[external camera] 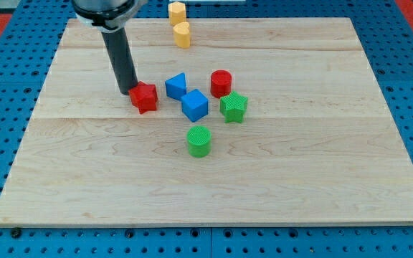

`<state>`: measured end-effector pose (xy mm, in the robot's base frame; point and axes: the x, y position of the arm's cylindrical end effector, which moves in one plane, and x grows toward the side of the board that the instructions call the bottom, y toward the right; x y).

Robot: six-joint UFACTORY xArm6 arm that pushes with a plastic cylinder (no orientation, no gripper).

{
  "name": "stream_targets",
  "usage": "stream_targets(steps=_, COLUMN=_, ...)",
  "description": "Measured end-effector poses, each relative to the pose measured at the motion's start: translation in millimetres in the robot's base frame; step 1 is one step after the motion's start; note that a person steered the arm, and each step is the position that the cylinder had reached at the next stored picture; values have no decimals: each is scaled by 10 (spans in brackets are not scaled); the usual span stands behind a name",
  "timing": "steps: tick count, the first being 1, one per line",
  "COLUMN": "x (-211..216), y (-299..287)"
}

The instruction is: Move your arm to the bottom of the green circle

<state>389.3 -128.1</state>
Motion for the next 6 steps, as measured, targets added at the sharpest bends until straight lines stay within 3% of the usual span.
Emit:
stream_targets(steps=1, x=83, y=-9)
stream_targets(steps=3, x=1863, y=-179)
stream_targets(steps=4, x=1956, y=737)
stream_targets(steps=6, x=1360, y=994)
